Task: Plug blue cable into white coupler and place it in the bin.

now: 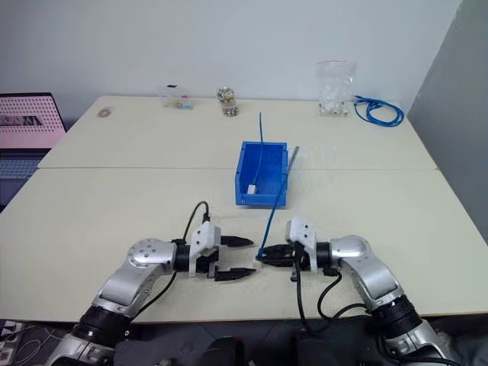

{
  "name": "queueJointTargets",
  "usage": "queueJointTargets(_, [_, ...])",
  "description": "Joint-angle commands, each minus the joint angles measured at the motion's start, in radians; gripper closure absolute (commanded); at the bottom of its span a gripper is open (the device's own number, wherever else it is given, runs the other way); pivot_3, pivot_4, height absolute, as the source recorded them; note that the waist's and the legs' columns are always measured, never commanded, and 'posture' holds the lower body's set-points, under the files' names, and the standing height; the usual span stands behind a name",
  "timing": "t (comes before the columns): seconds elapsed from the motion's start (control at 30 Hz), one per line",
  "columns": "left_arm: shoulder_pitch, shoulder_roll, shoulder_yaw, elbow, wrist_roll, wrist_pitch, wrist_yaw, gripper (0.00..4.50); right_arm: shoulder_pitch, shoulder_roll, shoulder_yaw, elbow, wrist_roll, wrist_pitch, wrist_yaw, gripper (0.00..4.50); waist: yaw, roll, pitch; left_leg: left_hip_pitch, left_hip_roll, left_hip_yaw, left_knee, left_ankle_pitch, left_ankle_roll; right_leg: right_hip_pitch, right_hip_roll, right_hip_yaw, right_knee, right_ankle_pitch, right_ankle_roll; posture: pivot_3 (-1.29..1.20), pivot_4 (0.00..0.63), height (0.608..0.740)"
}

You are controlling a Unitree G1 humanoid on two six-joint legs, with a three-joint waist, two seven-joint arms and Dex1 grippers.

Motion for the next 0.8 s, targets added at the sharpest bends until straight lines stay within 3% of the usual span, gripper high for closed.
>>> queueJointTargets(0.03, [0.028,-0.016,0.141,-0.214,-0.126,0.164,0.169,0.11,-0.178,0.065,-0.162,-0.07,0.155,0.276,-0.183,4.22,-0.005,0.0,0.002,0.0,0.002,0.0,0.0,0.0,0.0,-0.001,-0.001,0.002,0.0,0.0,0.0,0.0,0.15,0.74])
queueJointTargets(0.17, [0.022,-0.079,0.215,-0.338,-0.139,0.243,0.373,0.11,-0.378,0.134,-0.268,0.076,0.193,0.466,-0.345,4.22,0.0,0.0,0.002,-0.002,-0.001,0.0,0.0,0.0,0.0,-0.004,0.001,0.001,0.001,0.0,0.001,0.0,0.15,0.74])
queueJointTargets(0.27, [0.051,-0.157,0.238,-0.432,-0.125,0.294,0.542,0.11,-0.536,0.177,-0.331,0.282,0.157,0.495,-0.465,4.22,0.002,0.0,0.002,-0.006,-0.001,0.0,0.0,0.0,0.0,-0.005,0.001,-0.001,0.0,0.001,0.0,0.0,0.15,0.74])
queueJointTargets(0.37, [0.096,-0.223,0.231,-0.475,-0.099,0.311,0.653,0.0,-0.632,0.195,-0.338,0.445,0.118,0.439,-0.495,3.44,0.002,0.0,0.002,-0.007,-0.001,0.002,0.0,0.0,0.0,-0.005,-0.002,0.001,-0.001,0.003,-0.004,0.0,0.15,0.74])
queueJointTargets(0.53, [0.132,-0.311,0.181,-0.502,-0.06,0.322,0.779,0.0,-0.727,0.205,-0.34,0.628,0.069,0.35,-0.499,2.54,0.005,-0.001,0.002,-0.01,-0.003,0.003,0.001,0.0,0.0,-0.006,-0.002,0.001,-0.002,0.004,-0.004,0.0,0.15,0.74])
queueJointTargets(0.57, [0.135,-0.321,0.164,-0.501,-0.046,0.328,0.796,0.0,-0.733,0.197,-0.332,0.641,0.057,0.336,-0.49,2.15,0.006,-0.001,0.002,-0.011,-0.004,0.003,0.001,0.0,0.0,-0.006,-0.003,0.0,-0.002,0.004,-0.004,0.0,0.15,0.74])
queueJointTargets(0.6, [0.138,-0.333,0.154,-0.494,-0.032,0.336,0.82,0.0,-0.735,0.188,-0.327,0.647,0.047,0.33,-0.485,2.04,0.006,-0.001,0.002,-0.011,-0.004,0.002,0.001,0.0,0.0,-0.007,-0.003,-0.001,-0.002,0.004,-0.004,0.0,0.15,0.74])
queueJointTargets(0.7, [0.139,-0.357,0.156,-0.47,-0.007,0.354,0.88,0.0,-0.716,0.155,-0.314,0.596,0.022,0.331,-0.488,1.17,0.005,-0.001,0.002,-0.011,-0.003,0.002,0.001,0.0,0.0,-0.007,-0.003,-0.001,-0.002,0.004,-0.004,0.0,0.15,0.74])
queueJointTargets(0.8, [0.131,-0.367,0.183,-0.45,-0.001,0.37,0.916,0.0,-0.651,0.112,-0.308,0.445,0.0,0.357,-0.518,0.54,0.005,-0.001,0.002,-0.011,-0.003,0.002,0.0,0.0,0.0,-0.007,-0.003,-0.001,-0.002,0.004,-0.004,0.0,0.15,0.74])
